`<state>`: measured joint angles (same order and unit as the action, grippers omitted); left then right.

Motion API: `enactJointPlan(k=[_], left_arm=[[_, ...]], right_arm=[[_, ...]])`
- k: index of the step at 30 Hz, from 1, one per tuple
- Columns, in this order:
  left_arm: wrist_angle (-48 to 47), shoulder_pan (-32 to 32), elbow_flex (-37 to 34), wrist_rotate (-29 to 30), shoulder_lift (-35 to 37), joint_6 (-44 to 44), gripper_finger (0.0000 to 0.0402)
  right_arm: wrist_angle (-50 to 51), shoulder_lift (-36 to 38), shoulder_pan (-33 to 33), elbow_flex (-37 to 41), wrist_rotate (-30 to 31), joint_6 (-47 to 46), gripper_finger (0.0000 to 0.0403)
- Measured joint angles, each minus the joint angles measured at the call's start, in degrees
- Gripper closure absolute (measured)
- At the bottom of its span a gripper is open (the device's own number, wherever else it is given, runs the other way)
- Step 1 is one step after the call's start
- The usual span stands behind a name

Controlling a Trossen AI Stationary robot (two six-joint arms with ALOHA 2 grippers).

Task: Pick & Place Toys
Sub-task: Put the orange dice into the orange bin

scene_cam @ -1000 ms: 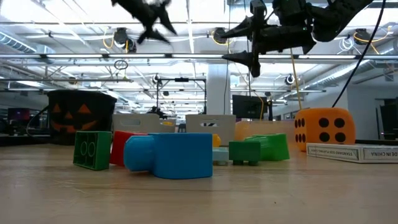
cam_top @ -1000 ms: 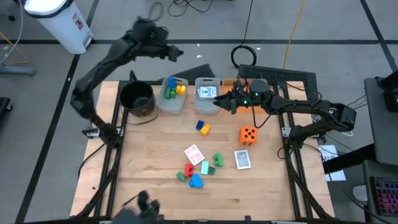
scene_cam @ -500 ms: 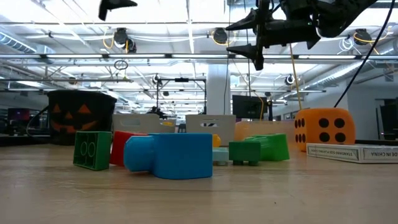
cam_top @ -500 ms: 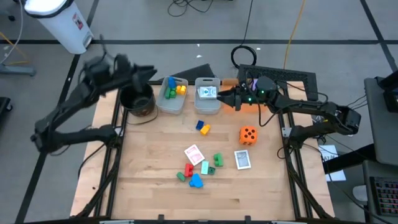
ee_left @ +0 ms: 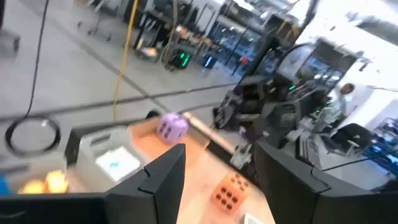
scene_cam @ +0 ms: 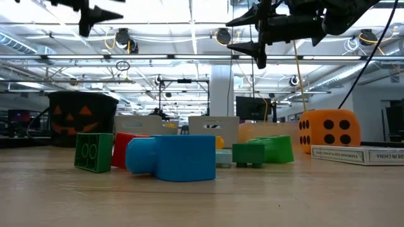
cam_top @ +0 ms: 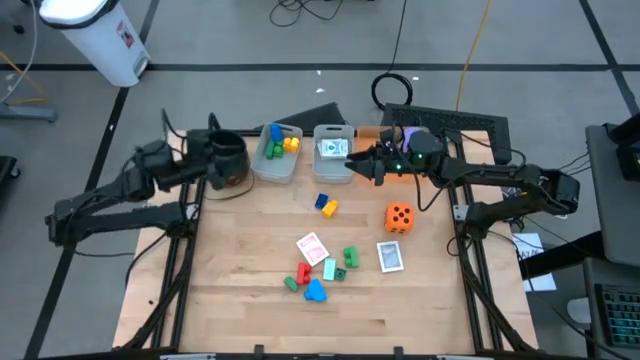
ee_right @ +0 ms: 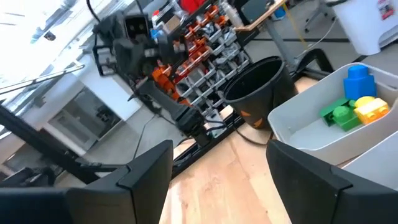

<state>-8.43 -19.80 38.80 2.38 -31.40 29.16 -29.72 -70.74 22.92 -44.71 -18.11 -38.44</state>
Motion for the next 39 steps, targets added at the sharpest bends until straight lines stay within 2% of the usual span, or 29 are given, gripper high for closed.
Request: enactJointPlan(k=[5, 20, 31, 39], left_arm=[[0.0, 1.6, -2.5, 1.1, -0.7, 4.3, 0.0204], [1.0, 1.6, -2.6, 0.2, -1.2, 3.7, 0.0204], [1.0, 1.6, -2.6, 0.2, -1.2, 3.6, 0.0204], [1.0, 1.6, -2.6, 0.2, -1.2, 3.6, 0.0204]], right_arm=[[0.0, 0.0, -1.1, 0.0, 1.9, -0.9, 0.0152], [0.0, 0.0, -1.2, 0.0, 3.3, -2.3, 0.0152], [0.0, 0.0, -1.2, 0.0, 2.8, 0.3, 0.0152], [0.0, 0.0, -1.2, 0.0, -1.8, 0.3, 0.0152]])
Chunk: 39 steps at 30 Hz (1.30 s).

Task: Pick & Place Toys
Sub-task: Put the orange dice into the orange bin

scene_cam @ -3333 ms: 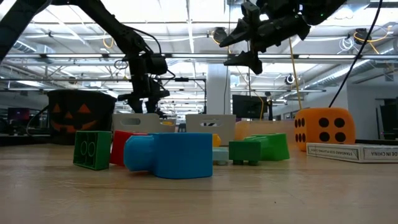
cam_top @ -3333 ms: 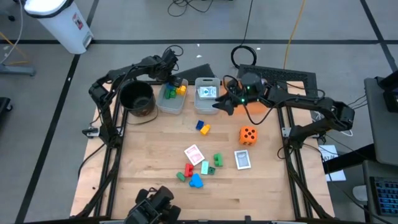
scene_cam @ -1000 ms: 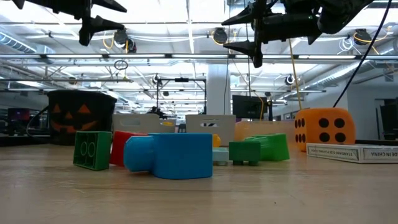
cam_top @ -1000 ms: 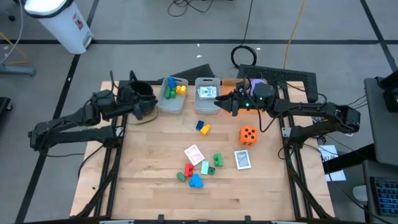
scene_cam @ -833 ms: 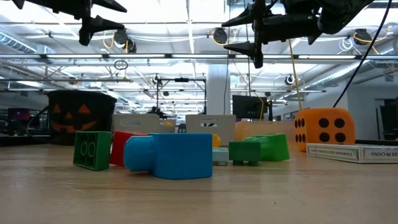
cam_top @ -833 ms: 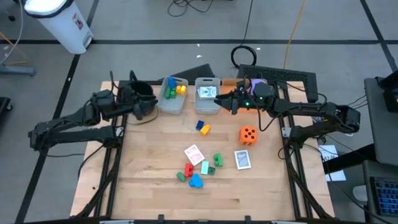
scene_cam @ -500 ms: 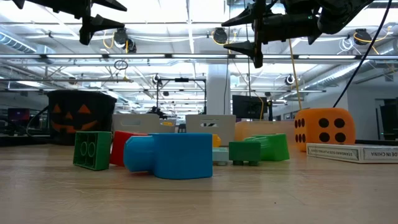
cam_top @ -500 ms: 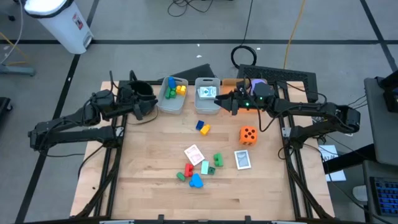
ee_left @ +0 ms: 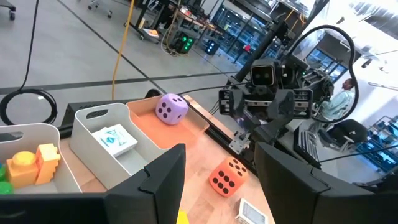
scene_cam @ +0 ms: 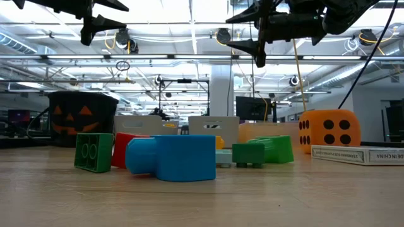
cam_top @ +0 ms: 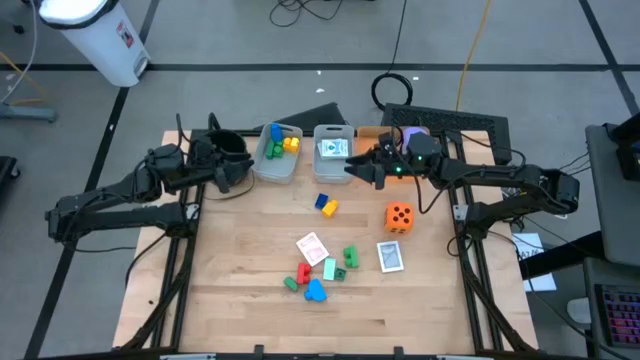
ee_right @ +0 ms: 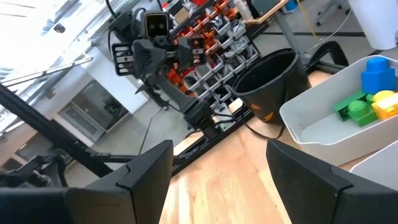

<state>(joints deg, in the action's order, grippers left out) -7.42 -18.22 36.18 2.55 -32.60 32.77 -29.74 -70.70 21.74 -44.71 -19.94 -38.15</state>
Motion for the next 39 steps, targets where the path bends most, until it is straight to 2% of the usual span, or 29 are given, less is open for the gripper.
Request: enactJointPlan(k=[5, 24, 30, 32, 35, 39], left_arm=[[0.0, 0.0, 0.0, 0.0, 0.0, 0.0, 0.0204], [0.0, 0.0, 0.0, 0.0, 0.0, 0.1, 0.0204], [0.0, 0.0, 0.0, 0.0, 0.0, 0.1, 0.0204], [0.0, 0.0, 0.0, 0.0, 0.0, 0.1, 0.0204], [0.0, 0.0, 0.0, 0.0, 0.0, 0.1, 0.0204], [0.0, 0.0, 0.0, 0.1, 0.0, 0.1, 0.0204]], right_arm=[[0.0, 0.0, 0.0, 0.0, -2.8, -0.1, 0.0152], [-0.6, 0.0, 0.0, 0.0, -2.9, 4.2, 0.0152], [-0.3, 3.1, -0.9, -2.6, -2.8, 7.4, 0.0152], [4.0, 4.5, -2.0, -6.0, -2.8, 10.7, 0.0152], [16.7, 5.5, -4.5, -13.0, -2.1, 18.5, 0.0152], [33.9, 5.6, -9.0, -21.0, 4.3, 29.3, 0.0152]])
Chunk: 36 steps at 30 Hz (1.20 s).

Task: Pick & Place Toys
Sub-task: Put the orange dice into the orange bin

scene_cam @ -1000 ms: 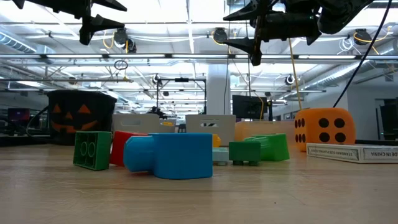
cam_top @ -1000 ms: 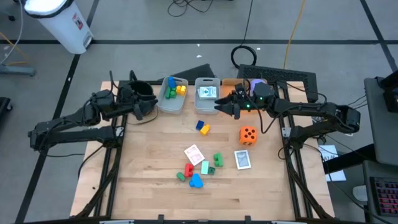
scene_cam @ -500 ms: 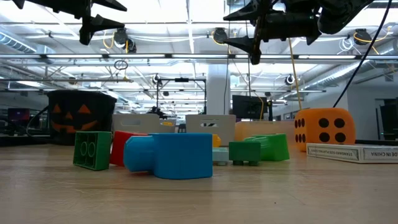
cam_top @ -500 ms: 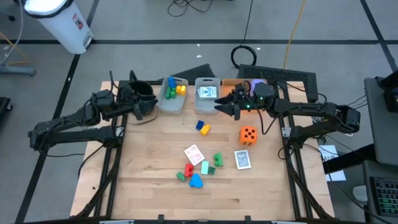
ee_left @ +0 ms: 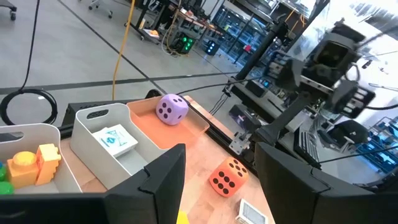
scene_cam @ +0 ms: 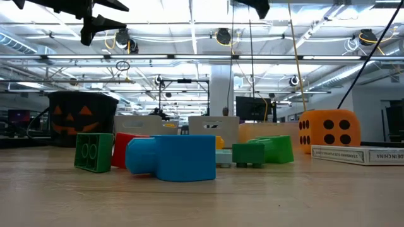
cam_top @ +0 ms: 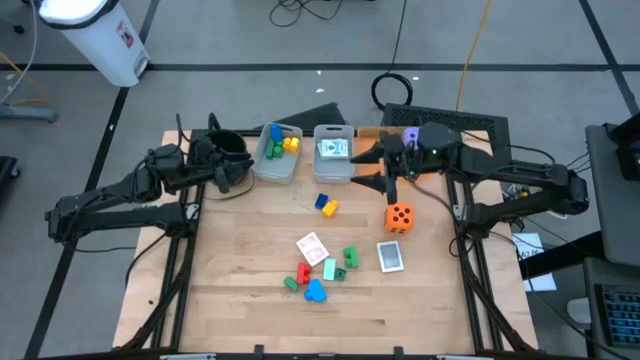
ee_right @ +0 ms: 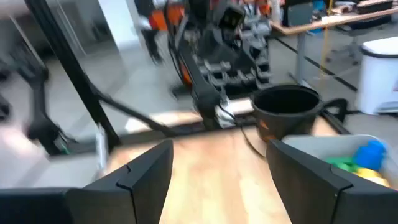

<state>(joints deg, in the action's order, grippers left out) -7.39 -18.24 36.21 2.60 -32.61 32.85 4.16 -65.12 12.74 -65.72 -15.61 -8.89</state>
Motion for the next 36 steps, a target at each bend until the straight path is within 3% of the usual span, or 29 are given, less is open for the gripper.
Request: enactJointPlan(k=[4, 11, 18, 25, 36], left_arm=[[0.0, 0.0, 0.0, 0.0, 0.0, 0.0, 0.0204], [0.0, 0.0, 0.0, 0.0, 0.0, 0.0, 0.0204], [0.0, 0.0, 0.0, 0.0, 0.0, 0.0, 0.0204], [0.0, 0.0, 0.0, 0.1, 0.0, 0.0, 0.0204], [1.6, 0.0, 0.0, 0.5, 0.0, 0.0, 0.0204]], right_arm=[[6.4, 0.0, -2.4, -1.3, 5.1, 4.0, 0.0152], [9.8, 0.0, -1.5, 1.3, 5.1, 2.6, 0.0152], [26.6, -0.8, -2.5, 1.6, 10.7, 8.3, 0.0152], [41.2, -1.3, -2.7, 1.7, 11.2, 7.0, 0.0152], [42.9, -1.0, -2.6, 1.7, 11.1, 5.0, 0.0151]])
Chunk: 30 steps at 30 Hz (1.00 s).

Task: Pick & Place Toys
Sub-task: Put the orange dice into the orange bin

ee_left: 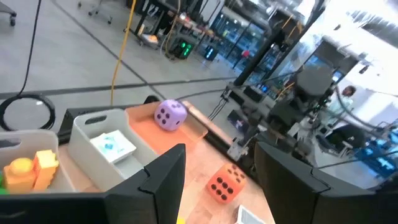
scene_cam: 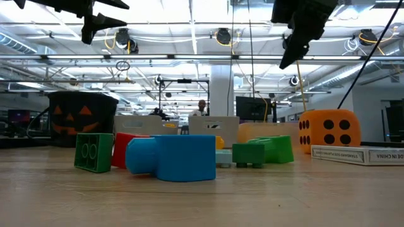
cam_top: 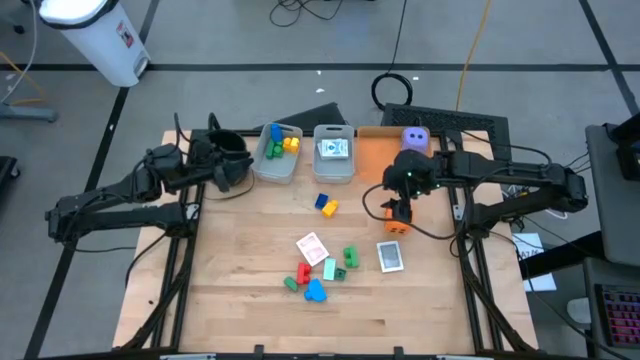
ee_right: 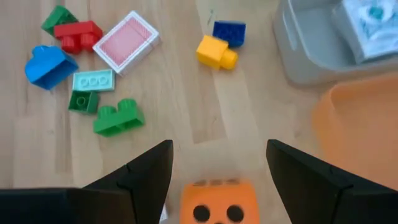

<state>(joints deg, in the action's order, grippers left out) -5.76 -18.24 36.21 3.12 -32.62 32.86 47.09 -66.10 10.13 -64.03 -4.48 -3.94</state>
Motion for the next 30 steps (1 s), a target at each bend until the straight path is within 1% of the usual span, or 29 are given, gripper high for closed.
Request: enactJointPlan(k=[2, 6, 10, 14, 17, 20, 25, 27, 30], left_arm=[[1.4, 0.0, 0.0, 0.0, 0.0, 1.4, 0.0204], [5.7, 0.0, 0.0, -0.2, 0.0, 8.6, 0.0204], [8.0, 0.0, 0.0, 1.5, 0.0, 9.2, 0.0204], [9.1, 0.0, 0.0, 1.2, -0.4, 9.6, 0.0204], [9.4, 0.0, 0.0, 0.0, -1.5, 10.5, 0.0204], [11.6, 0.0, 0.0, -1.7, -3.6, 12.3, 0.0204], [17.4, 0.1, 0.0, -6.2, -8.1, 12.7, 0.0204], [20.4, 0.5, 0.1, -7.6, -10.0, 12.7, 0.0204], [23.7, 1.7, 0.1, -8.6, -12.7, 12.7, 0.0204]], right_arm=[[2.0, 0.4, -0.2, 0.0, -0.1, -0.3, 0.0152], [5.4, 2.0, -0.9, 0.0, 0.4, 0.5, 0.0151], [5.4, 3.8, -0.8, 0.0, 2.1, -1.4, 0.0151], [5.2, 5.3, -0.8, -0.1, 1.8, -2.5, 0.0151], [5.4, 6.2, -0.8, -0.1, 1.6, -4.1, 0.0151], [5.9, 6.8, -0.8, -0.1, 1.5, -6.4, 0.0151], [8.9, 7.5, -0.8, -0.1, 1.8, -2.5, 0.0151], [10.3, 7.5, -0.8, -0.1, 3.0, -2.8, 0.0151], [12.8, 7.5, -0.7, -0.1, 3.0, -4.0, 0.0148]])
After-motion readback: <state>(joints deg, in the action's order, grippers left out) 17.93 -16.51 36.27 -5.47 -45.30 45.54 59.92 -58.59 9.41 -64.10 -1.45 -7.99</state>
